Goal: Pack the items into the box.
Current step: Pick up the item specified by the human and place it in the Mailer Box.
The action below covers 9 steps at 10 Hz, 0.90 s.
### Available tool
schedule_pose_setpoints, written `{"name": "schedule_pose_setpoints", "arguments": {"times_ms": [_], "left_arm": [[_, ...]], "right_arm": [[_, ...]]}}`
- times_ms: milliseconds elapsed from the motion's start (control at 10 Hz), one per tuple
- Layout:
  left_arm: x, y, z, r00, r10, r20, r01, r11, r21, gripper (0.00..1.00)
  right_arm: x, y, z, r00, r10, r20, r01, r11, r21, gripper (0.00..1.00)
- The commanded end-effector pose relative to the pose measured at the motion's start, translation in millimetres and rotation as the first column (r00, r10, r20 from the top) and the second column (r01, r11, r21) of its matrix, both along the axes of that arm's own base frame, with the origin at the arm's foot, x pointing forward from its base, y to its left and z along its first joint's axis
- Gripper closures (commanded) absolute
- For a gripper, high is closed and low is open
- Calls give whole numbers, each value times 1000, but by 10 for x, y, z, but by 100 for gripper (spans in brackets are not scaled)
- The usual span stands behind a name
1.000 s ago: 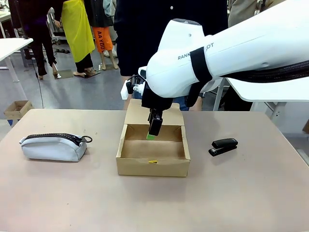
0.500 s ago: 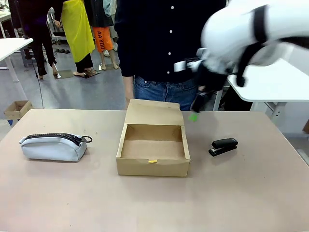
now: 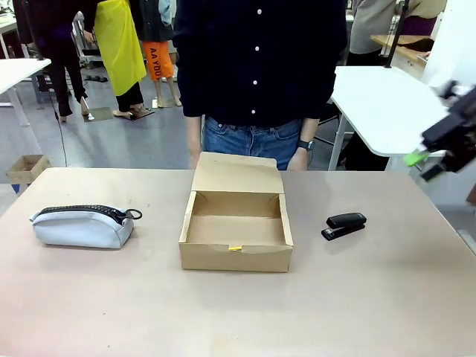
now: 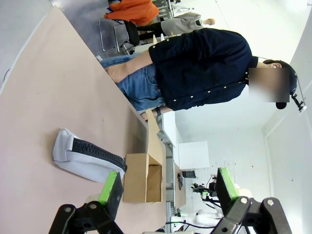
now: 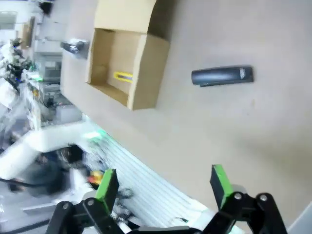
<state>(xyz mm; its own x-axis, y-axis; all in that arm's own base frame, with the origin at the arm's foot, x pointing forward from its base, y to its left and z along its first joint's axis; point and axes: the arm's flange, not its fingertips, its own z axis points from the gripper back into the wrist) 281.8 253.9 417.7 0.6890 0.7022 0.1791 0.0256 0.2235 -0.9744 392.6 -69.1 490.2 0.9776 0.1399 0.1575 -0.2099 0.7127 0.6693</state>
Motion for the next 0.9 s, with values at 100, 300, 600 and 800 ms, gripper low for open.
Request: {"name": "schedule_pose_setpoints", "arguments": {"times_ms": [100,300,600,800], "left_arm": [[8,-5,10,1000,1,30,-1,1000,-5,0],[8,-5,10,1000,1,30,-1,1000,-5,0],[8,-5,10,1000,1,30,-1,1000,-5,0],[8,-5,10,1000,1,30,-1,1000,-5,0]], "right_arm": [[-374,-658,-418,872,-483,-81,405,618,674,0],[-371,-673,-574,840,-534,-97,458,604,652,0],[-475,-842,-431,949,-297,-103,314,869,383,0],[-475,-842,-431,949,-297,-103,314,869,383,0]]}}
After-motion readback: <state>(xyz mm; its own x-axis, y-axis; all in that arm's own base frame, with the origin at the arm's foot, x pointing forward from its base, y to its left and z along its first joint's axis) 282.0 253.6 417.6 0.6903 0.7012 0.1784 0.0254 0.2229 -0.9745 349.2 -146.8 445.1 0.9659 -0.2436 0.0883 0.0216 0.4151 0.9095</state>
